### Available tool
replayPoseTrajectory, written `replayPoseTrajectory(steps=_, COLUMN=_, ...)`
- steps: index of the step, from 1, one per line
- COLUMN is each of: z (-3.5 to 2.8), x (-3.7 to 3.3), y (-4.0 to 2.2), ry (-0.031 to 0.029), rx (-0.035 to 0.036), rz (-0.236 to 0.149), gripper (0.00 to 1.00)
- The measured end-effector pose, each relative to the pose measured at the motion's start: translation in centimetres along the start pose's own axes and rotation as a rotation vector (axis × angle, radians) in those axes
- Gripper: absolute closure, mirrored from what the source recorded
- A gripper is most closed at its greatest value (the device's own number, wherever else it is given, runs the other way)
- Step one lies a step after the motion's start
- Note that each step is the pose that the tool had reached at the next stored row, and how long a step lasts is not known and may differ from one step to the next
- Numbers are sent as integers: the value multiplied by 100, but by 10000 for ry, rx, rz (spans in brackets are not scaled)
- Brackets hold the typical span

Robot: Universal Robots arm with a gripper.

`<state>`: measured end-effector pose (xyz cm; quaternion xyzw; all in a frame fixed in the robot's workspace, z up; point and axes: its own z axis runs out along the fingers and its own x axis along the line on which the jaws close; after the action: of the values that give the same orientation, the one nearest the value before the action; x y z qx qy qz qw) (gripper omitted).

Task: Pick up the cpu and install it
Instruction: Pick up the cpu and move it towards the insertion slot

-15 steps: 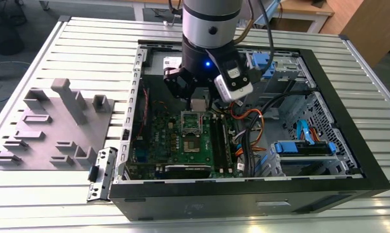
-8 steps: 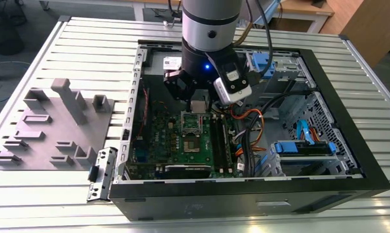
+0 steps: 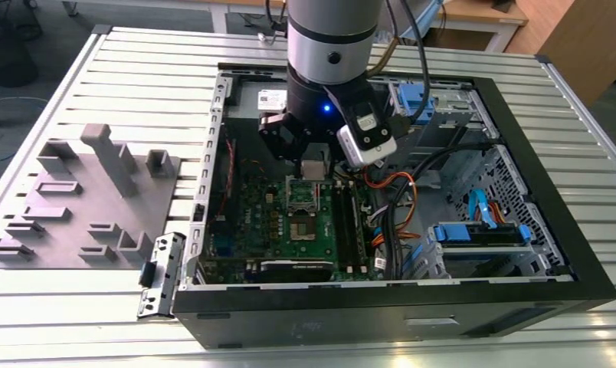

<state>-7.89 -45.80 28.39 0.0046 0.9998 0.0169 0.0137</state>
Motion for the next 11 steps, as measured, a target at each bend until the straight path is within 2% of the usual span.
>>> replayPoseTrajectory(steps=11, z=16, x=0, y=-1, ry=-18, rx=0, rz=-1, gripper=53)
